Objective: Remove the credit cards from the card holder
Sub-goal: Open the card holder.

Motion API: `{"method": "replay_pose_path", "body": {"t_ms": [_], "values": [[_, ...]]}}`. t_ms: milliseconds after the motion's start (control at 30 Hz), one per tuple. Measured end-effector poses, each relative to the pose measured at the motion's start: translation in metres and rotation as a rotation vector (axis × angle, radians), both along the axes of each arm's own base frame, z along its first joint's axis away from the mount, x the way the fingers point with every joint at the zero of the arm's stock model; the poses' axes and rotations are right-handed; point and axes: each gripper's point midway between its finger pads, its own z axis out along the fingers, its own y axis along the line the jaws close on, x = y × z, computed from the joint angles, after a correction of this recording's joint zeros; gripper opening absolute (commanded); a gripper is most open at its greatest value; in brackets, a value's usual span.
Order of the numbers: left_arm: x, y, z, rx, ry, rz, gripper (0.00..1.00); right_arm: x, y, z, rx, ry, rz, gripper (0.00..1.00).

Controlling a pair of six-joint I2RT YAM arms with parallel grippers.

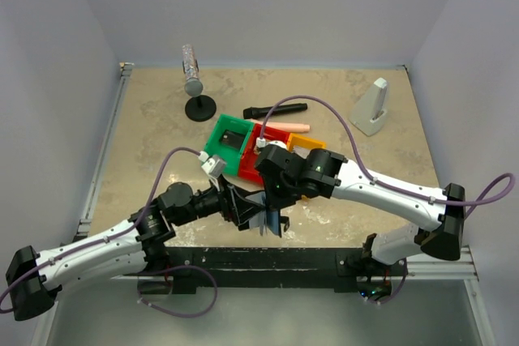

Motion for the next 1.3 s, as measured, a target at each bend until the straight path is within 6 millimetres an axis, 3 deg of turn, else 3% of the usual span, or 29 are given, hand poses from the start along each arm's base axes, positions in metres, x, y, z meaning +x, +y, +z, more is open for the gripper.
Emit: {"method": "replay_pose_path", "body": {"t_ms": [367, 500, 667, 900, 967, 1033, 1133, 1167, 1233, 1300], "values": [[0.001, 0.008, -0.014, 0.002, 0.002, 0.032, 0.84, 0.009, -0.015, 0.004, -0.036, -0.028, -0.051, 0.0], [0.001, 0.007, -0.015, -0.002, 0.014, 0.031, 0.78, 0.011, -0.015, 0.011, -0.032, -0.037, -0.055, 0.0], [0.001, 0.005, -0.016, -0.001, 0.018, 0.026, 0.58, 0.011, -0.012, 0.014, -0.013, -0.039, -0.053, 0.0], [-0.002, 0.01, 0.0, -0.049, -0.017, 0.021, 0.1, -0.002, -0.011, 0.033, 0.129, -0.042, -0.004, 0.0], [-0.004, 0.01, 0.003, -0.06, -0.02, 0.017, 0.0, -0.006, -0.011, 0.038, 0.164, -0.045, 0.016, 0.0], [-0.006, 0.01, 0.005, -0.064, -0.026, 0.006, 0.0, -0.009, -0.011, 0.039, 0.193, -0.043, 0.033, 0.1], [-0.008, 0.012, 0.0, -0.044, -0.017, 0.002, 0.0, -0.013, -0.012, 0.036, 0.216, -0.044, 0.057, 0.45], [-0.008, 0.012, -0.002, -0.032, -0.01, 0.001, 0.0, -0.014, -0.013, 0.033, 0.222, -0.043, 0.064, 0.51], [-0.007, 0.015, -0.006, 0.009, 0.002, 0.014, 0.0, -0.016, -0.017, 0.029, 0.221, -0.045, 0.075, 0.6], [-0.002, 0.02, -0.014, 0.075, 0.028, 0.046, 0.0, -0.019, -0.024, 0.027, 0.225, -0.053, 0.082, 0.63]]}}
